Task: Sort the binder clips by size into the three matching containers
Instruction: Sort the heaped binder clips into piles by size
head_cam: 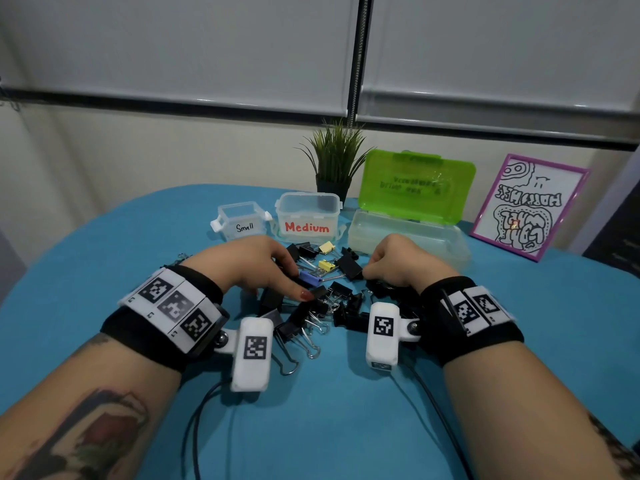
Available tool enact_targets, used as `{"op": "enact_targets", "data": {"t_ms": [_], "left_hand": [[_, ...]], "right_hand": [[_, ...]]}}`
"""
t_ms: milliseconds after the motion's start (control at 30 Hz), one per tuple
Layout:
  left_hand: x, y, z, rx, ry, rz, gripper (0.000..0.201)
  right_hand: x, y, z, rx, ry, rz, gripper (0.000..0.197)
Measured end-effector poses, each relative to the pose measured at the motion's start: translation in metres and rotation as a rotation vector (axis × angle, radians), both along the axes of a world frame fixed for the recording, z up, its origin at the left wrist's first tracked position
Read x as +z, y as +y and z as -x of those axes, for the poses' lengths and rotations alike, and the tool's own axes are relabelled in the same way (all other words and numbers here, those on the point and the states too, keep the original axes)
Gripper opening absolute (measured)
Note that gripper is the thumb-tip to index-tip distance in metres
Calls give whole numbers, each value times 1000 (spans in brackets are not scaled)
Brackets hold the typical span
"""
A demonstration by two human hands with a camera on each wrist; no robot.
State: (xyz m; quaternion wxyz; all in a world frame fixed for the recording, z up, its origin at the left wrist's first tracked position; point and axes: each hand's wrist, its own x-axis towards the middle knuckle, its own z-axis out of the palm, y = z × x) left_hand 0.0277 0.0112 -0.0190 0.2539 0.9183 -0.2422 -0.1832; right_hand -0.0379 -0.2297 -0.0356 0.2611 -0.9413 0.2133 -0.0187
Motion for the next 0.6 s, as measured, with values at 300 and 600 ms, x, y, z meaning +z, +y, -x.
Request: {"op": "enact_targets", "data": {"t_ms": [300, 600], "left_hand": [[1, 0, 4, -27, 78, 4, 55], [7, -8, 13, -2, 143, 466, 43]], "right_hand": [[1, -8, -2, -33, 3, -46, 25], [21, 17, 15, 259, -290, -816, 6]]}}
